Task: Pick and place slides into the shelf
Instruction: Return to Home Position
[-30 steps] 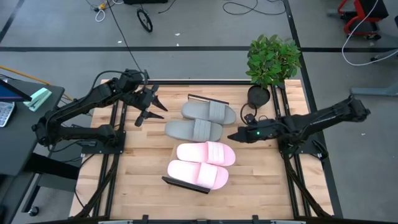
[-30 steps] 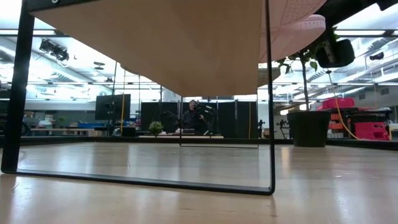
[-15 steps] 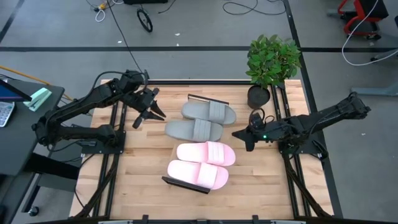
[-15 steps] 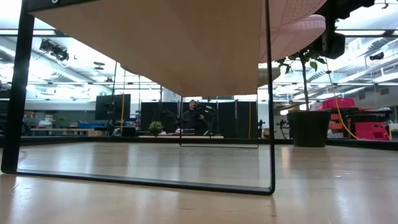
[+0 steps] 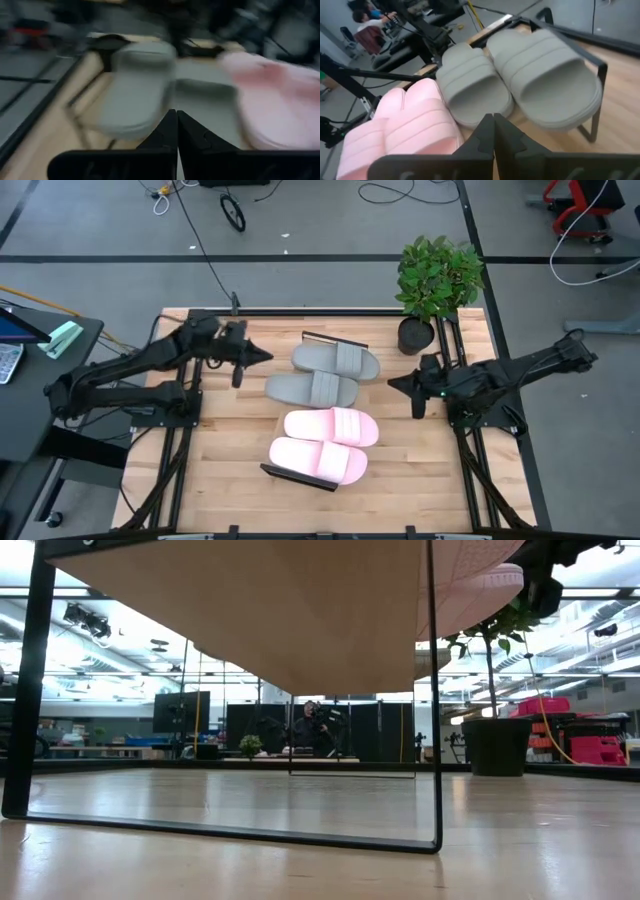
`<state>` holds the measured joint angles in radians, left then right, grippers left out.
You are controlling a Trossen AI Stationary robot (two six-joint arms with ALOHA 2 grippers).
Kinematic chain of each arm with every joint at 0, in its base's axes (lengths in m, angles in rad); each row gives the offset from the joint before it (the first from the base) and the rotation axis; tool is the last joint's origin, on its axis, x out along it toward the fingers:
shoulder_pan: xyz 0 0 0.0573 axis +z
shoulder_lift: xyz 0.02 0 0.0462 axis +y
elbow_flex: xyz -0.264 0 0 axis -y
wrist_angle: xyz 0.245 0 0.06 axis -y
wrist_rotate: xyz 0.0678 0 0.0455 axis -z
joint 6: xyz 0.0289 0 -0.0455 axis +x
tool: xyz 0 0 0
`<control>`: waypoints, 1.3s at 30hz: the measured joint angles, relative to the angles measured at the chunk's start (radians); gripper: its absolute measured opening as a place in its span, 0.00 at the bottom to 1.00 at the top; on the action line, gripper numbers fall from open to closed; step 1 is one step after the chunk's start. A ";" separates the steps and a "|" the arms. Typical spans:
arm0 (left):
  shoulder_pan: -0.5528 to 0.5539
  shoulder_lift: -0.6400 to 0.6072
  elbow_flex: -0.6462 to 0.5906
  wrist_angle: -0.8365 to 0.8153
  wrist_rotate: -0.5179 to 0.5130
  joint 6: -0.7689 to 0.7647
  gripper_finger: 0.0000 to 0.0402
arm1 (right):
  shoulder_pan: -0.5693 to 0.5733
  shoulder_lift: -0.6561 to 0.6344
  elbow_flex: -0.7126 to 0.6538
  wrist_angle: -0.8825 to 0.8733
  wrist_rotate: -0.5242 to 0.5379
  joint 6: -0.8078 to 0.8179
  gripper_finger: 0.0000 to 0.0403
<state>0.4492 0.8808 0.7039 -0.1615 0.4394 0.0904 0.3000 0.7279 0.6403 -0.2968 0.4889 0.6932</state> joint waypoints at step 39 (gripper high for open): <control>-0.598 -0.767 -0.656 0.549 -0.672 -0.131 0.01 | -0.057 0.051 0.000 0.041 0.008 -0.043 0.01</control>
<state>-0.1490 0.1138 0.0475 0.3879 -0.2324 -0.0405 0.2428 0.7792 0.6403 -0.2562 0.4965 0.6506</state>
